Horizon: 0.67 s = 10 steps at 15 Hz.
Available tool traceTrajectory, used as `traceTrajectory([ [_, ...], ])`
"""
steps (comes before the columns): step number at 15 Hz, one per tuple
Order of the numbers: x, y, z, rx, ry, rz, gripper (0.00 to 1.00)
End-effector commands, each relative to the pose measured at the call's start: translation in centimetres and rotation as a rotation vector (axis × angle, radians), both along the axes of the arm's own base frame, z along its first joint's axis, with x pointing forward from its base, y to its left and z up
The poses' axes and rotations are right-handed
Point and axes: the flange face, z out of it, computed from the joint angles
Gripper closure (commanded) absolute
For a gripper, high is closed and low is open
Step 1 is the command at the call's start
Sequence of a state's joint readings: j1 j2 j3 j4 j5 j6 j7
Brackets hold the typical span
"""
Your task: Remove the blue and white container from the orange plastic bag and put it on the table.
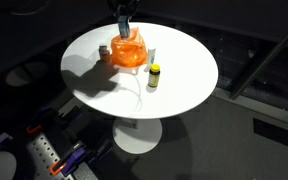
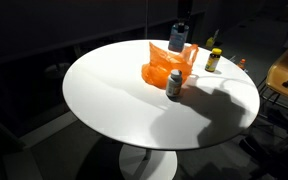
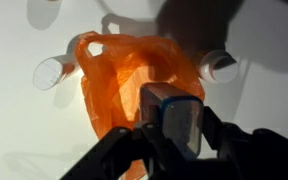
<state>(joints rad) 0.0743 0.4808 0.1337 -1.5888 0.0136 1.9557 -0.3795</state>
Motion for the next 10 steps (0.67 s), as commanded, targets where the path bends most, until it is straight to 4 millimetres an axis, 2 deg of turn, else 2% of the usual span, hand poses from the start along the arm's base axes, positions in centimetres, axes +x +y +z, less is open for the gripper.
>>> traceTrajectory([
  [1,-5.2,-1.1,1.8,0.014,0.004,-0.013,0.79],
  [6,-10.0,-2.5,2.0,0.021,0.038,-0.051,0.79],
  [10,-11.7,-3.2,0.1,0.025,0.055,-0.061,0.79],
])
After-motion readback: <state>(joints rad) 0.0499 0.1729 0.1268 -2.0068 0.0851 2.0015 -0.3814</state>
